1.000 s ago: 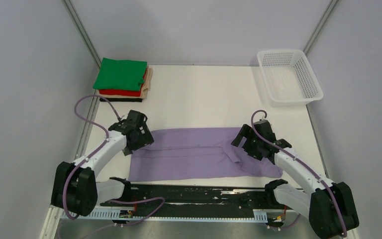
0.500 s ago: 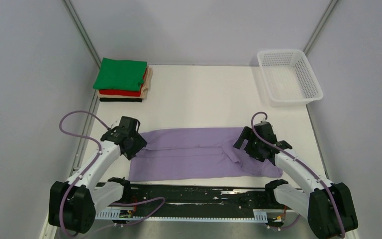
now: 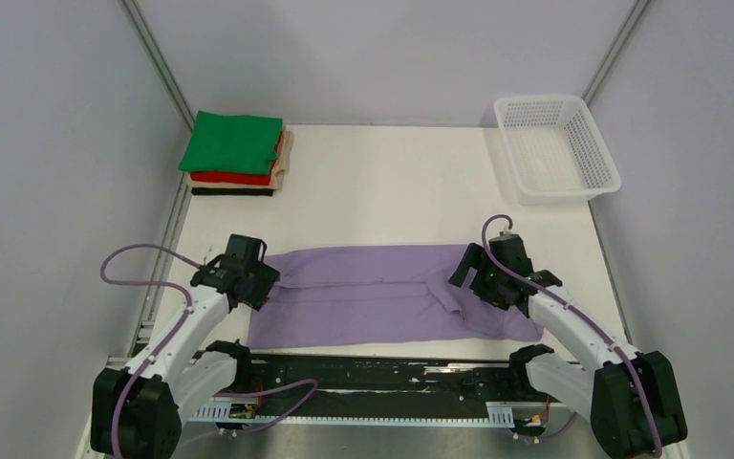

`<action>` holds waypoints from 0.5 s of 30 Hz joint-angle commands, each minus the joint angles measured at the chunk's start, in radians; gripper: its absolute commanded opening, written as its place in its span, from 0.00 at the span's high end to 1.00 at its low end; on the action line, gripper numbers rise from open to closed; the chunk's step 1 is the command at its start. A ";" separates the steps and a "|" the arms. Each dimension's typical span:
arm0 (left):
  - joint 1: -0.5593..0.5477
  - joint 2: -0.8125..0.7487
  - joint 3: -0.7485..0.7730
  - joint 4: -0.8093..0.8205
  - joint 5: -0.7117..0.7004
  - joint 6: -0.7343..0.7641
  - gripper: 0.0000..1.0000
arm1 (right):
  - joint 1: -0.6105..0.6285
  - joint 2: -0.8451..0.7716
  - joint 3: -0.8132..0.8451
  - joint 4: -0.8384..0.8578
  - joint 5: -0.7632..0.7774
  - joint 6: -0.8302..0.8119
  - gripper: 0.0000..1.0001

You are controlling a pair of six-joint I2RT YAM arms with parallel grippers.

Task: Fold and stack the t-shirts
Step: Fold the other side of the tshirt into a rectangle

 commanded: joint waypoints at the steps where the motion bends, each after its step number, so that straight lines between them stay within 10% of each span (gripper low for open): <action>1: 0.005 0.000 0.021 0.025 -0.017 -0.092 0.42 | -0.010 0.002 0.008 0.016 0.005 -0.034 0.00; 15: 0.005 0.162 0.039 0.107 -0.050 -0.147 0.53 | -0.020 -0.004 0.026 -0.013 -0.014 -0.061 0.00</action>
